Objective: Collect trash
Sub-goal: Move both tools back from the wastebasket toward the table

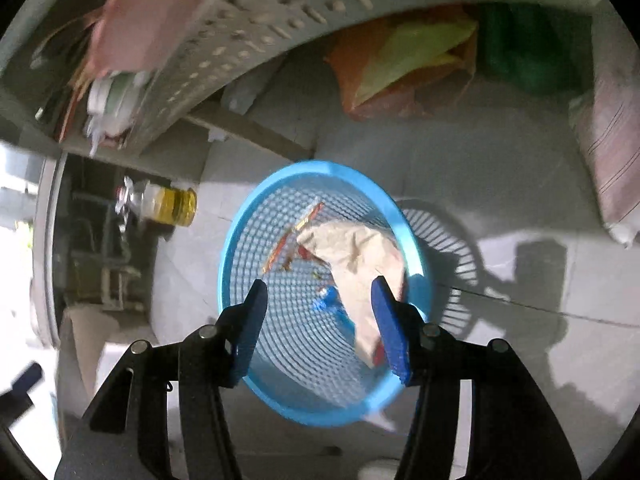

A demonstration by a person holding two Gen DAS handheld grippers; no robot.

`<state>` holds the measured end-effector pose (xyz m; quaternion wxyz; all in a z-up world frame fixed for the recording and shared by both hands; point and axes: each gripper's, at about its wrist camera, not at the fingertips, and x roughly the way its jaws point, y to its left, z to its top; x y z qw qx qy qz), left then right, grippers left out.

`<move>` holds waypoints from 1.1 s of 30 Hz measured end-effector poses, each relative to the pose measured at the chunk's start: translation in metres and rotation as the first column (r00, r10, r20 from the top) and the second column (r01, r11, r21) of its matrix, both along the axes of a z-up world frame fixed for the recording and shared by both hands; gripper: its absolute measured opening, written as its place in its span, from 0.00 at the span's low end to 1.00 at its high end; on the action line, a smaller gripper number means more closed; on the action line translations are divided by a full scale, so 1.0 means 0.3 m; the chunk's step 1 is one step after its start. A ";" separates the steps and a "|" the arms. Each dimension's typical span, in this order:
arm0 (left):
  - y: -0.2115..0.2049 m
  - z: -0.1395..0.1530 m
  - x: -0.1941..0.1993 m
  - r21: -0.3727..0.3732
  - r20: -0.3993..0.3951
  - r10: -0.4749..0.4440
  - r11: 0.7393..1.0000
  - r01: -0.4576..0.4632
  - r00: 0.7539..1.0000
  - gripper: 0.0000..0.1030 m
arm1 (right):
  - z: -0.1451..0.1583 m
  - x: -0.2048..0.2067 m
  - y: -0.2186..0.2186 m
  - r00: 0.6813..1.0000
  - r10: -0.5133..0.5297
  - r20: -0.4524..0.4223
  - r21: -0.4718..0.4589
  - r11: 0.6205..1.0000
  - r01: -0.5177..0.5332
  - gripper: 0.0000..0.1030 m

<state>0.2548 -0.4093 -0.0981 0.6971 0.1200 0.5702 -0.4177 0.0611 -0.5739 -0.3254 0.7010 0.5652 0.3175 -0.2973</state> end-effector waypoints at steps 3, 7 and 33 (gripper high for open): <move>0.085 0.062 -0.032 -0.042 0.010 0.006 0.999 -0.006 1.000 0.64 | 0.073 -0.047 0.076 0.998 0.060 -0.023 -0.055 0.997 -0.061 0.55; 0.230 0.191 -0.084 -0.118 0.064 0.018 0.993 -0.010 0.998 0.69 | 0.185 -0.118 0.194 0.990 0.138 -0.021 -0.119 0.983 -0.140 0.66; 1.497 0.445 -0.444 -0.407 0.258 0.527 0.820 -0.403 0.810 0.81 | 1.116 -0.273 0.806 0.847 0.516 -0.129 -0.661 0.592 -0.462 0.91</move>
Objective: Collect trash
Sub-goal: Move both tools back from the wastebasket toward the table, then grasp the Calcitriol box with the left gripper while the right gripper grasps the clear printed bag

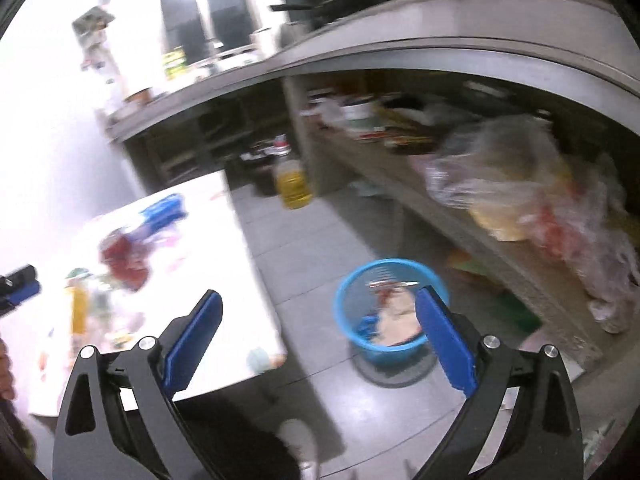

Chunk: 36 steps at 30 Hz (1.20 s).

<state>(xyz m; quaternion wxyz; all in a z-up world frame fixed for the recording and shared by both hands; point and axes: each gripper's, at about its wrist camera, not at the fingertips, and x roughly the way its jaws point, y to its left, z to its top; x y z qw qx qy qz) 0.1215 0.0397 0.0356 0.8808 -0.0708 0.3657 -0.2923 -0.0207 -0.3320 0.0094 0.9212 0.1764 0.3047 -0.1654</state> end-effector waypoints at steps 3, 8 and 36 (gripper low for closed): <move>0.113 0.007 -0.019 -0.009 0.029 0.051 0.999 -0.050 0.998 0.81 | 0.039 0.044 0.078 0.996 0.084 0.018 0.052 0.995 -0.085 0.91; 0.226 0.020 -0.045 -0.019 0.061 0.079 0.997 -0.078 0.995 0.81 | 0.052 0.129 0.191 0.982 0.187 0.028 0.160 0.969 -0.189 0.91; 0.292 -0.104 0.096 0.023 -0.083 0.074 0.997 -0.072 0.994 0.81 | -0.279 1.097 0.376 0.658 0.644 -0.391 0.120 0.744 -0.657 0.68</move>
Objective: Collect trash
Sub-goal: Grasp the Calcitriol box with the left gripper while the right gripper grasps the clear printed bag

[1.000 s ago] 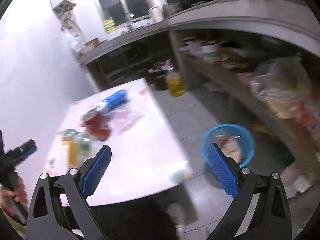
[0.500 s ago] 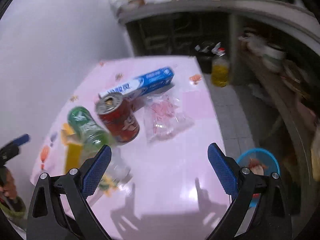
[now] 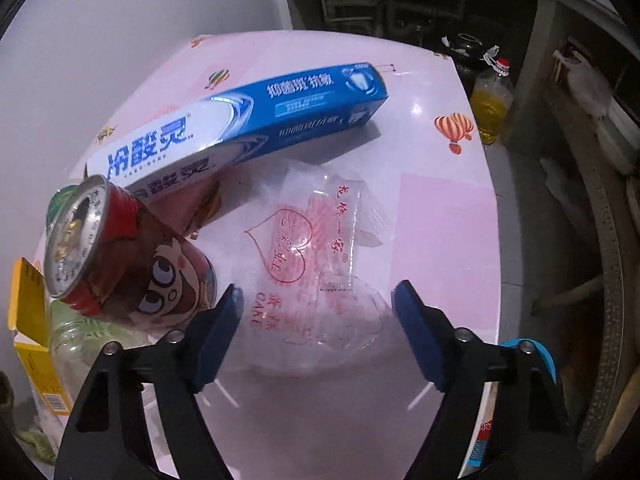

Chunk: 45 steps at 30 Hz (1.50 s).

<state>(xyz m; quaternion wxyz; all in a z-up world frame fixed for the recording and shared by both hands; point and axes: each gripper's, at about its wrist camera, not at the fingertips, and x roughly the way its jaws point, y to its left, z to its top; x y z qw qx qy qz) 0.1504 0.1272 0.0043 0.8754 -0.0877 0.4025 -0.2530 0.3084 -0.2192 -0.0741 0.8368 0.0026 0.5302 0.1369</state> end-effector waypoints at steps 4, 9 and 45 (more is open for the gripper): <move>-0.061 -0.054 0.007 0.027 -0.035 -0.051 0.998 0.052 0.998 0.81 | -0.010 -0.011 0.031 1.000 -0.009 0.023 -0.046 0.999 0.010 0.62; -0.120 -0.108 0.041 0.040 -0.076 -0.067 0.997 0.070 0.995 0.81 | -0.012 -0.022 0.040 0.999 -0.029 0.043 -0.071 0.997 0.032 0.57; -0.280 -0.246 0.107 0.219 -0.133 -0.060 0.972 0.089 0.989 0.81 | 0.023 -0.664 0.060 0.961 -0.276 -0.025 -0.020 0.961 0.275 0.50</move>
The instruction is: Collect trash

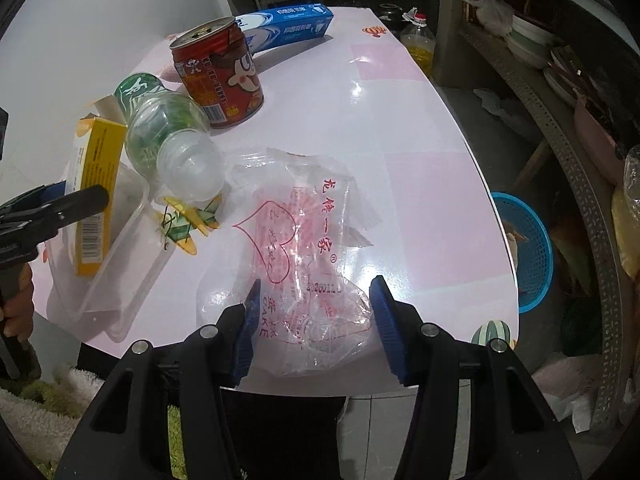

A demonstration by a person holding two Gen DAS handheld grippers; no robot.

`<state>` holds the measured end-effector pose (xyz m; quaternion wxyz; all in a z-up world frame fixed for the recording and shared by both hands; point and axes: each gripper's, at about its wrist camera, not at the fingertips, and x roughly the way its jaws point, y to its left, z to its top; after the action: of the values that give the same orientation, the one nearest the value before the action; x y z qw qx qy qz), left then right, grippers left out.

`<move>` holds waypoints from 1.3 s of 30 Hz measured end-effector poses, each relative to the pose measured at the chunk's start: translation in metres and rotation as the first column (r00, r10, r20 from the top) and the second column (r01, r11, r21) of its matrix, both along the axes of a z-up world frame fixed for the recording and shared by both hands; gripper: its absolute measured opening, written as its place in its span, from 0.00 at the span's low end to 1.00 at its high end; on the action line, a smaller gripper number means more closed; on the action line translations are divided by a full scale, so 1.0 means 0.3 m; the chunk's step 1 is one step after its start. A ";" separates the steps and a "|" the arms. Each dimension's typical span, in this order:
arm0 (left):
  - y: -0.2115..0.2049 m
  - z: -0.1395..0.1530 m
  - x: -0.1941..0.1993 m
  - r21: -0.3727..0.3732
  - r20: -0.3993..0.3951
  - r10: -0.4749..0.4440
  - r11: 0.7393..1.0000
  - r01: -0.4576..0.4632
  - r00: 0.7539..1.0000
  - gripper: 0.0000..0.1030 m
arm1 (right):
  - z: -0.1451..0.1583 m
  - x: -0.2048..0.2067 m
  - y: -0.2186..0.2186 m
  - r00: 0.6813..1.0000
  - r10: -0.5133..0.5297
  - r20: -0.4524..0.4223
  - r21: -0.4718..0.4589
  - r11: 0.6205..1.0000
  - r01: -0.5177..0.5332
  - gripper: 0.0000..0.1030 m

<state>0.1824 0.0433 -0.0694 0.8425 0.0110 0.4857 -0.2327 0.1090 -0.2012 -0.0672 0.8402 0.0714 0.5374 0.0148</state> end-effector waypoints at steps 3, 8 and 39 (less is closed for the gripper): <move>-0.001 -0.005 -0.004 -0.005 -0.008 0.004 1.000 -0.004 1.000 0.75 | 0.000 0.001 -0.004 1.000 -0.019 0.006 0.002 1.000 0.019 0.50; 0.004 -0.005 -0.023 -0.001 -0.006 0.006 1.000 -0.006 1.000 0.67 | 0.000 -0.005 -0.012 0.999 -0.044 0.016 0.001 0.999 0.044 0.47; 0.161 0.161 -0.063 -0.088 0.089 0.102 0.992 -0.095 0.991 0.66 | 0.022 -0.017 -0.107 0.985 -0.161 0.059 0.077 0.985 0.157 0.36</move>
<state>0.1634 0.0915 -0.0212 0.8745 -0.0373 0.4354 -0.2102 0.1039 -0.2333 -0.0607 0.8526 0.1440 0.5014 -0.0306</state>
